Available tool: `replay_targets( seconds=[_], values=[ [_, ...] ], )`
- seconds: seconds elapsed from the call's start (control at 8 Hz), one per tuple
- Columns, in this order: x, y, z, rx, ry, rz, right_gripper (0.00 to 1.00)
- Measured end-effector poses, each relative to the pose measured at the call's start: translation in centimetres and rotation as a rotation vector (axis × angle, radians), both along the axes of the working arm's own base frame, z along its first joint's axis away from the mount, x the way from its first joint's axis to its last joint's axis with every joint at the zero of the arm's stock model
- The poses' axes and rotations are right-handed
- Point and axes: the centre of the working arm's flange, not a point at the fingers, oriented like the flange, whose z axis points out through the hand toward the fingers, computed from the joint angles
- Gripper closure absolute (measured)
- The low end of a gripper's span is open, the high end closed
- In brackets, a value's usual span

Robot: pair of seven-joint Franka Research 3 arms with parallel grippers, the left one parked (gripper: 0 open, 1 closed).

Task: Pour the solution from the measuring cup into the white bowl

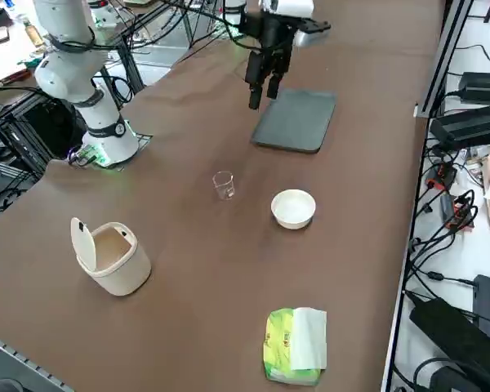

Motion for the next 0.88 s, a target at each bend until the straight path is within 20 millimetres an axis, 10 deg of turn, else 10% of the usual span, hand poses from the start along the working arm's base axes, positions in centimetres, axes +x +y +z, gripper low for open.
replay_targets(
  seconds=[0.5, 0.88],
  values=[
    [-3.5, -4.9, 7.2, 0.311, -0.052, 0.074, 0.0],
    [-8.8, -0.1, 11.6, 0.26, -0.093, 0.088, 0.0]
  ],
)
